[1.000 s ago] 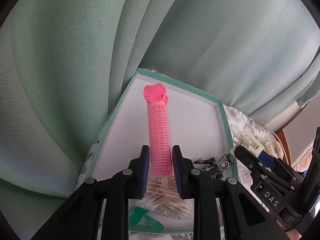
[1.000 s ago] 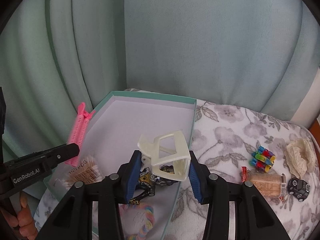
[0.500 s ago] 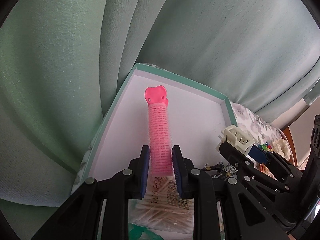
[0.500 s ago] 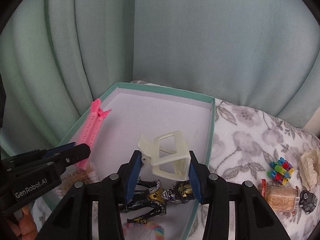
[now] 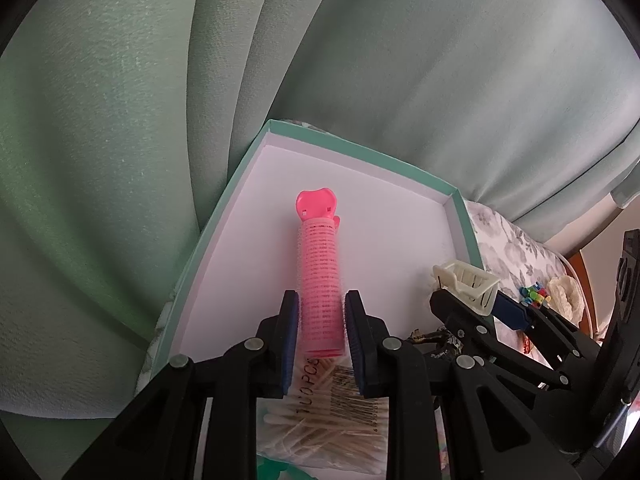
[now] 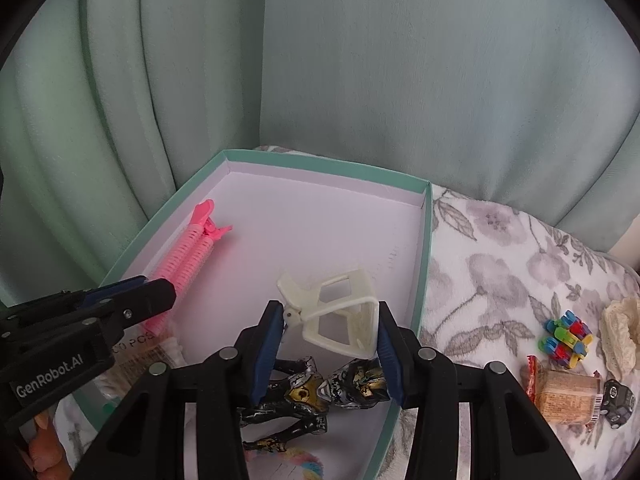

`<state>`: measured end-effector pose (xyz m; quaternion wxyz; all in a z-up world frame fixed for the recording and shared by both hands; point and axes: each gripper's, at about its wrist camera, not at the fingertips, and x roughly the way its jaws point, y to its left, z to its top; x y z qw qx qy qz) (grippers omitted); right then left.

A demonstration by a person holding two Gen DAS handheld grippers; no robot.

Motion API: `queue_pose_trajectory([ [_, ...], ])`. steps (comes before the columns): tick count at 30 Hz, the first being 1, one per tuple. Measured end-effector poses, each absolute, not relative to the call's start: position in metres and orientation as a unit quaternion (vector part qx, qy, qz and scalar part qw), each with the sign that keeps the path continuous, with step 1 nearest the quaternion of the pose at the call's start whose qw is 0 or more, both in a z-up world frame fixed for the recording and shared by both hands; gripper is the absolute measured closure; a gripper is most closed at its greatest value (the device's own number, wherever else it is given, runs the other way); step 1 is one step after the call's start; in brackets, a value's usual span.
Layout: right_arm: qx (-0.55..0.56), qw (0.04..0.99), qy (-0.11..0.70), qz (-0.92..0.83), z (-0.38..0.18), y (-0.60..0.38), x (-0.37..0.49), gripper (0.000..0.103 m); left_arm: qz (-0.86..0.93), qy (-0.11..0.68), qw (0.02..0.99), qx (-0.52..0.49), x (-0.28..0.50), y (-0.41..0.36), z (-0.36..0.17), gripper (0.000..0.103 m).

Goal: Organize objects
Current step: 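Carry the pink roller with the left tool while the right tool carries the clip over the tray, then open the left tool to drop the roller while the right tool releases the clip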

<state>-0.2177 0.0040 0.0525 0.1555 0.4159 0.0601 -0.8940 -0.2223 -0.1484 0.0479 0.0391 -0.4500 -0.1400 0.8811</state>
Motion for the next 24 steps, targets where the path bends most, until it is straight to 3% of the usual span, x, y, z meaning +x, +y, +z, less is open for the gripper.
queue_pose_trajectory([
  [24,0.401,0.145,0.053,-0.903,0.08,0.014,-0.187,0.049,0.889,-0.151,0.027,-0.432,-0.195,-0.154,0.07,0.077],
])
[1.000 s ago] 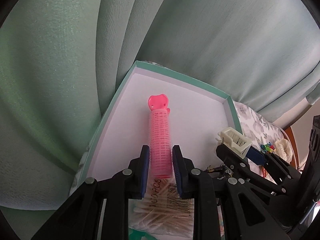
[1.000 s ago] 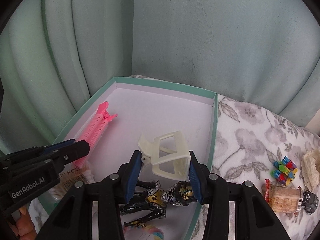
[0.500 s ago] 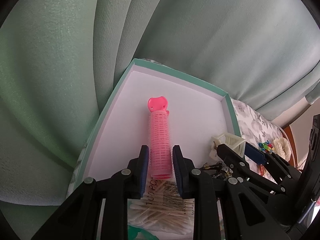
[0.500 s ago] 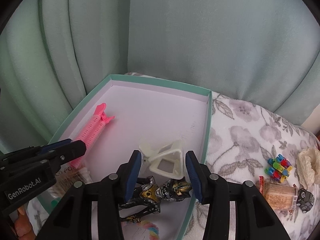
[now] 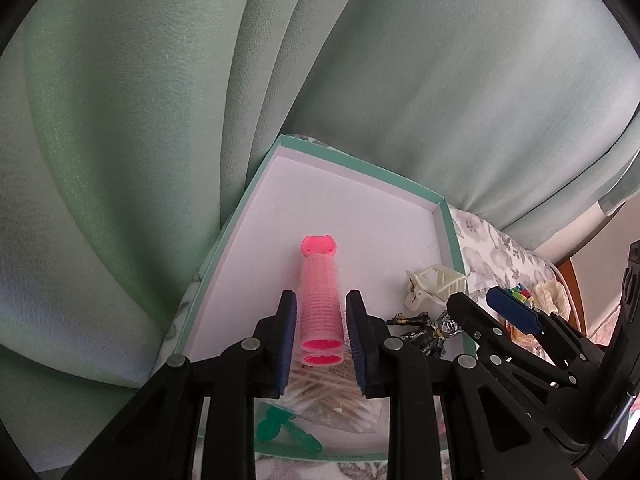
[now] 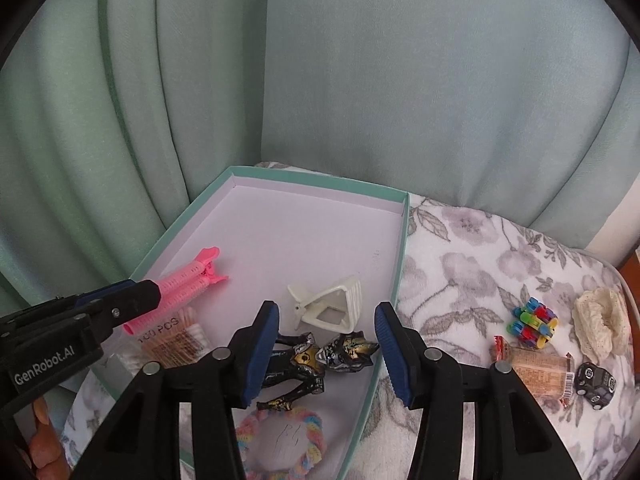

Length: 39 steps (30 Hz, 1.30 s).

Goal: Organize objects
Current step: 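Open the left tool to drop the roller while the right tool releases the clip, then withdraw both open tools up from the tray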

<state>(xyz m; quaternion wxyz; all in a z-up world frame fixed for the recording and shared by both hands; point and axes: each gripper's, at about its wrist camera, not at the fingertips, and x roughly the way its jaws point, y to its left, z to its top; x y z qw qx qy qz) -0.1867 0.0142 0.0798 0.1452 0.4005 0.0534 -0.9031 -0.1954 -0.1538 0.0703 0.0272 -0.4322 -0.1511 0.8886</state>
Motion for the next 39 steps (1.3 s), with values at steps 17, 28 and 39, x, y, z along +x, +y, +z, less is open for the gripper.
queue_pose_trajectory([
  [17,0.409,0.139,0.052,-0.9,0.077,0.025,-0.146,0.044,0.888,-0.153,0.018,-0.433,-0.161,-0.155,0.073,0.054],
  [28,0.41,0.136,0.043,-0.901,0.07,0.037,-0.128,0.012,0.888,-0.126,-0.004,-0.443,-0.143,-0.153,0.068,0.028],
  [39,0.409,0.127,0.044,-0.903,0.067,0.047,-0.118,0.0,0.89,-0.115,-0.02,-0.44,-0.133,-0.156,0.065,0.013],
])
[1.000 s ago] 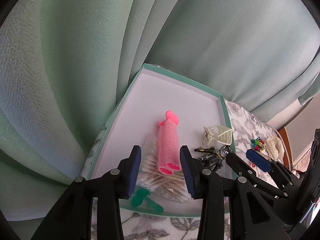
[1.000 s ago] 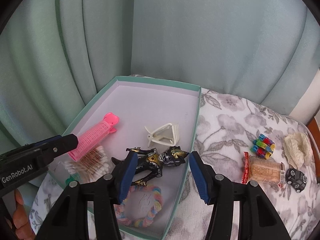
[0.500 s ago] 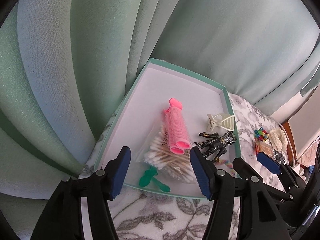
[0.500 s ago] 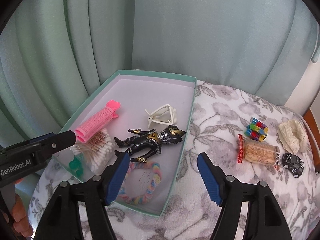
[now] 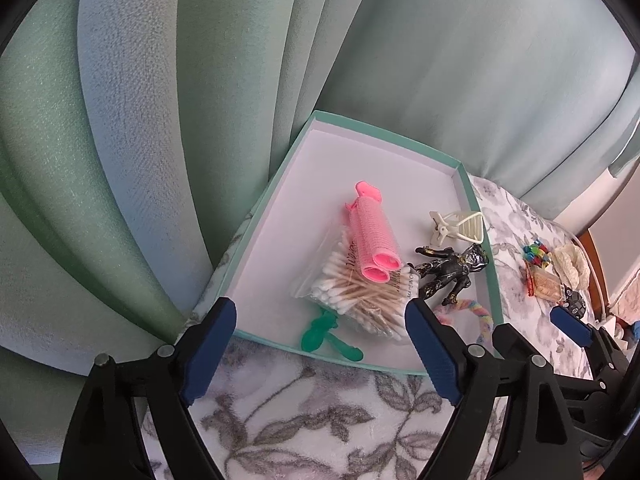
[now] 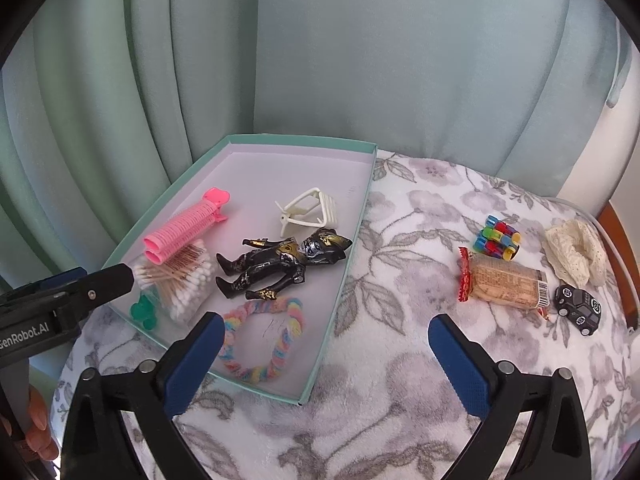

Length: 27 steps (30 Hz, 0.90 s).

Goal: Organize objects
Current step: 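Withdraw both open tools up from the tray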

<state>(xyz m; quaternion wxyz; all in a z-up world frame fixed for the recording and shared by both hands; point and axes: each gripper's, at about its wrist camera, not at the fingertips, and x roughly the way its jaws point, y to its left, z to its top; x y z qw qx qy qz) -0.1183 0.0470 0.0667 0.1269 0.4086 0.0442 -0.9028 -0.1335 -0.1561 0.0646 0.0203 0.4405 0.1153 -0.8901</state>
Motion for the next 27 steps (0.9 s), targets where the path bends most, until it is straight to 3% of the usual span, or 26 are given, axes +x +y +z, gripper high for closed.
queue_pose_trajectory([
  [16,0.374,0.139,0.046,-0.916,0.073,0.055,-0.105,0.0,-0.893,0.106,0.025,0.437,-0.126,-0.15,0.063,0.01],
  [27,0.376,0.118,0.003,-0.919,0.076,0.093,-0.105,0.0,-0.895,0.086,0.013,0.438,-0.128,-0.125,0.068,0.01],
])
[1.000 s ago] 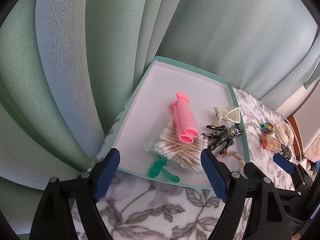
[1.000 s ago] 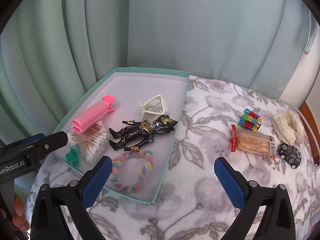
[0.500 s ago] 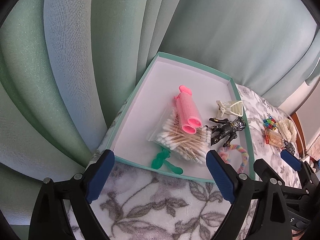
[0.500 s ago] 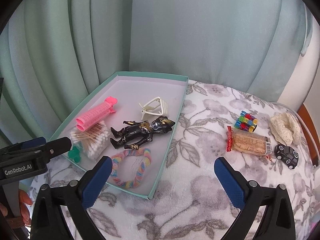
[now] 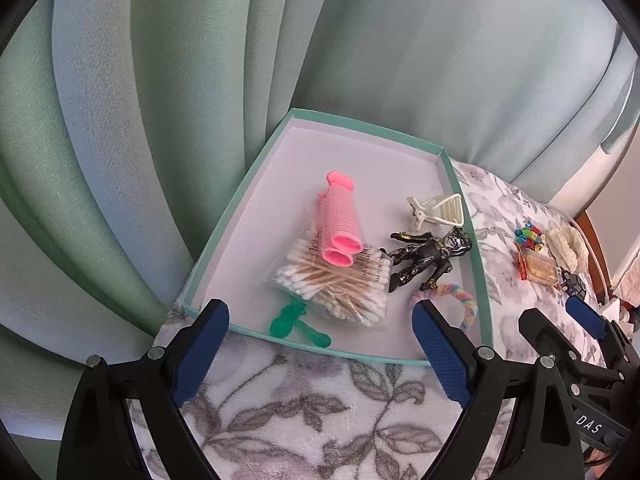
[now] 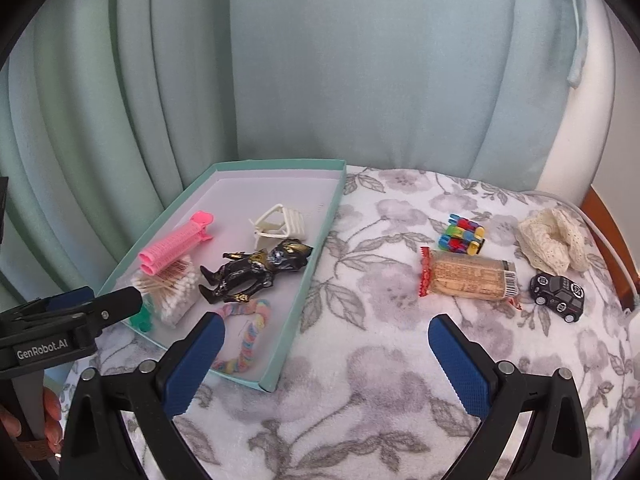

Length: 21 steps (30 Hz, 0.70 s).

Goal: Organize objects
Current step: 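Withdraw both open tools up from the tray, then move the left tool to the wrapped snack bar while the right tool approaches the black toy car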

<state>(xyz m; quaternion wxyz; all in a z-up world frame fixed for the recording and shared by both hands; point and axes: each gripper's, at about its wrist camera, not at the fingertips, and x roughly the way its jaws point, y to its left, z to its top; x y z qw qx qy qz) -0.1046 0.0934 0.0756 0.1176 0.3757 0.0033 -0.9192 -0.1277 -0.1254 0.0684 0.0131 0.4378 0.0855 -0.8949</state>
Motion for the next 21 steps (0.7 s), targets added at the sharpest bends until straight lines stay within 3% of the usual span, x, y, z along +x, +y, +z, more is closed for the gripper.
queue_pose_trajectory([
  [21,0.372,0.015,-0.057,-0.926,0.079,0.228,-0.107,0.0,-0.901,0.053,-0.081,0.423,-0.143,-0.026,0.084,0.01],
])
